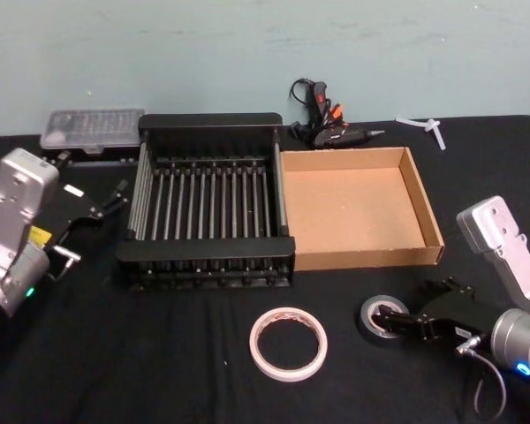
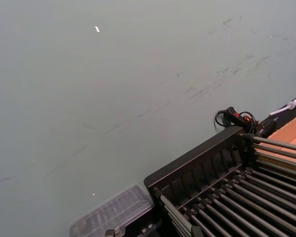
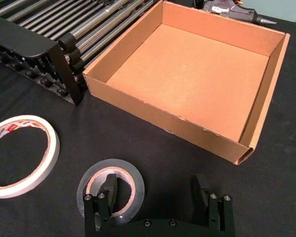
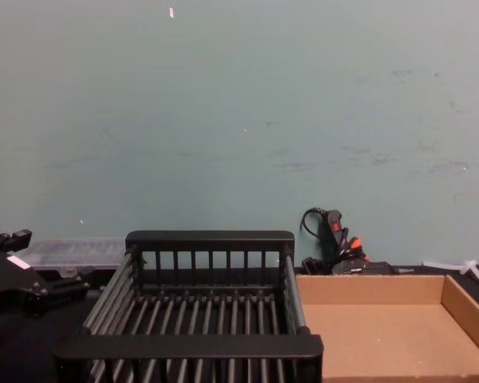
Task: Pick up the white tape and place it into the black box , Pick up the silver tape and place it into the brown box.
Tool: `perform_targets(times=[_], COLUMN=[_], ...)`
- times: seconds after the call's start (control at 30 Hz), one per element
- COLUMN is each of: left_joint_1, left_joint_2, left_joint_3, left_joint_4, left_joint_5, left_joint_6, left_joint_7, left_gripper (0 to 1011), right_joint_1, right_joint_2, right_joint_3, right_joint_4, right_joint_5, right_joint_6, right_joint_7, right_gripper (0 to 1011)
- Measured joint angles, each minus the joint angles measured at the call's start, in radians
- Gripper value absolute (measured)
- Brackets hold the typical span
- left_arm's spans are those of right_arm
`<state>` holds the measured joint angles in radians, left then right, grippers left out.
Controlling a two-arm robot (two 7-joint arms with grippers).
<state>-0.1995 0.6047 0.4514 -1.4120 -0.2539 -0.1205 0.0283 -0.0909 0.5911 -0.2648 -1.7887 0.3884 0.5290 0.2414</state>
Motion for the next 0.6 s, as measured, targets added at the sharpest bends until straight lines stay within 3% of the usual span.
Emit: perform_targets(times=[0.5, 0.6], left_joint_1=[0.0, 0.0], left_joint_2=[0.0, 0.0], left_joint_3=[0.0, 0.0], left_joint_4=[0.0, 0.0], left_joint_5=[0.0, 0.0], left_joint_6=[0.0, 0.0], left_joint_7=[0.0, 0.0], left_gripper=[1001, 1001], right_joint_1=[0.002, 0.002], right_joint_2=[-0.005, -0.005], right_joint_3=[0.0, 0.0], right_joint_4=[0.001, 0.001], right_joint_5=[-0.017, -0.015], right_joint_6=[0.001, 0.001], right_joint_7=[0.004, 0.004], right_gripper=[1002, 944])
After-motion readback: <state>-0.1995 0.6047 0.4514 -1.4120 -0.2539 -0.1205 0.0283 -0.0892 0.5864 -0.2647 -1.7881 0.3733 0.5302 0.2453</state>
